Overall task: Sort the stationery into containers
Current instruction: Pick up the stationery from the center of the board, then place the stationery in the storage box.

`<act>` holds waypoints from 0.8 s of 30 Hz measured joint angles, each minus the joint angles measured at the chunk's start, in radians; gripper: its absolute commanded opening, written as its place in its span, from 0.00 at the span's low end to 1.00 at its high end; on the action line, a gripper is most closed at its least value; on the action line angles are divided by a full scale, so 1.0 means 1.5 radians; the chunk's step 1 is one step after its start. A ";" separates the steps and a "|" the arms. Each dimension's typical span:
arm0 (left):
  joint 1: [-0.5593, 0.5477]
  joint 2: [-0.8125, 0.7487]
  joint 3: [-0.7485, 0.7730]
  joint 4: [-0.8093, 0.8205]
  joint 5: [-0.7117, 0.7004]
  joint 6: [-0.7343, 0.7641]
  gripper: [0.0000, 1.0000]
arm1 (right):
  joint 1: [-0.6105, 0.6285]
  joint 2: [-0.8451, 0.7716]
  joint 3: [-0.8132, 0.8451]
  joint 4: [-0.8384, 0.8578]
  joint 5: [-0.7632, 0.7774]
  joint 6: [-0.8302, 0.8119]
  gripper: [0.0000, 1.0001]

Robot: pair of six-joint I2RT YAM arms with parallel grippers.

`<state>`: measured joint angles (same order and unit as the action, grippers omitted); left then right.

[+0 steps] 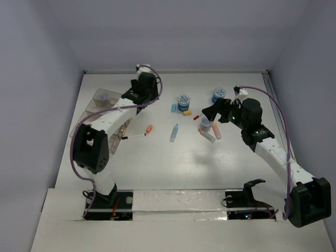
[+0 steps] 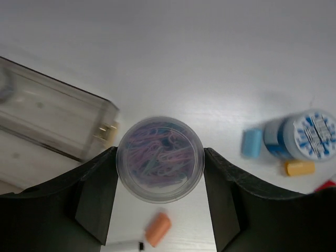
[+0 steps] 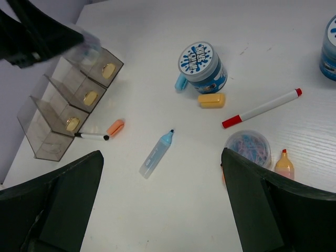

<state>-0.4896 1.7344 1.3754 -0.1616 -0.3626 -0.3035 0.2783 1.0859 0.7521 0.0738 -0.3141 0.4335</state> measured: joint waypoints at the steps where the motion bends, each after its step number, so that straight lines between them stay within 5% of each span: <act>1: 0.026 -0.019 0.000 0.003 0.001 0.001 0.39 | 0.000 -0.002 0.000 0.001 0.000 0.000 1.00; 9: 0.224 -0.054 0.000 0.004 -0.012 0.027 0.41 | 0.000 -0.005 0.000 0.001 -0.006 0.000 1.00; 24: 0.276 0.073 0.070 -0.004 0.018 0.048 0.41 | 0.000 -0.005 0.000 0.001 -0.007 0.000 1.00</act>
<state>-0.0757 1.8439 1.4811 -0.1680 -0.3355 -0.2321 0.2783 1.0786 0.7521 0.0746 -0.3248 0.4339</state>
